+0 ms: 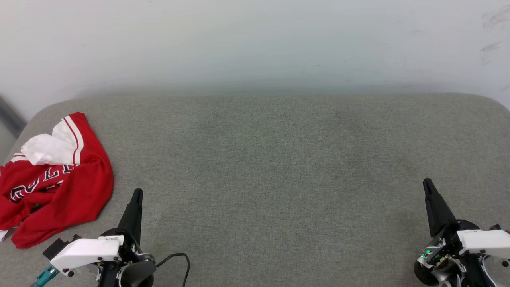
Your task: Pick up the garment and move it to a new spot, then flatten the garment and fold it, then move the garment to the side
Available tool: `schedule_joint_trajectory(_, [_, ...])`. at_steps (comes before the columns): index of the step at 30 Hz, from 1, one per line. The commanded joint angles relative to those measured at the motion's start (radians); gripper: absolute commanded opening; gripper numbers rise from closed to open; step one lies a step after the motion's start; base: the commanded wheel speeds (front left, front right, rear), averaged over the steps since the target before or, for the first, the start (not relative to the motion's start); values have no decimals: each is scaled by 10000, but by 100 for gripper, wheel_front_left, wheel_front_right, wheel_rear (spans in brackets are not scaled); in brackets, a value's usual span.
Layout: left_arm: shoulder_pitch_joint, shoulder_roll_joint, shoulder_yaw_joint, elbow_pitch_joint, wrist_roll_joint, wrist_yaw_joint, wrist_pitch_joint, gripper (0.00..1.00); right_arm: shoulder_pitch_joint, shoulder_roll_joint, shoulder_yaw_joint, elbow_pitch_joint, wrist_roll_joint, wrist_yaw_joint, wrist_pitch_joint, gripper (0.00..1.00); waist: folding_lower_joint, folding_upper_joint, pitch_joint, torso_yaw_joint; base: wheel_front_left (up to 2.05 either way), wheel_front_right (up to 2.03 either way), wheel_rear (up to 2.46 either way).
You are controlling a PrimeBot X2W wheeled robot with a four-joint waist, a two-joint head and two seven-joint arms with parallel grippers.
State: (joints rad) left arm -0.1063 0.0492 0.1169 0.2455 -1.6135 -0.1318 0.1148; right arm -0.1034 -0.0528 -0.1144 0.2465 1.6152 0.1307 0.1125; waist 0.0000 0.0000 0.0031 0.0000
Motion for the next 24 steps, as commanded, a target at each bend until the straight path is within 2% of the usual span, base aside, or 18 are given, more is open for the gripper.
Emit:
schedule_joint_trajectory(1, [-52, -21, 18, 6, 20, -31, 22, 0, -121, 44, -7, 17, -58, 0, 19, 0, 0, 0, 0, 0, 0, 0, 0])
schedule_joint_trajectory(24, [-52, -21, 15, 6, 17, -31, 20, 0, -121, 43, -1, 16, -53, 0, 14, 0, 0, 0, 0, 0, 0, 0, 0])
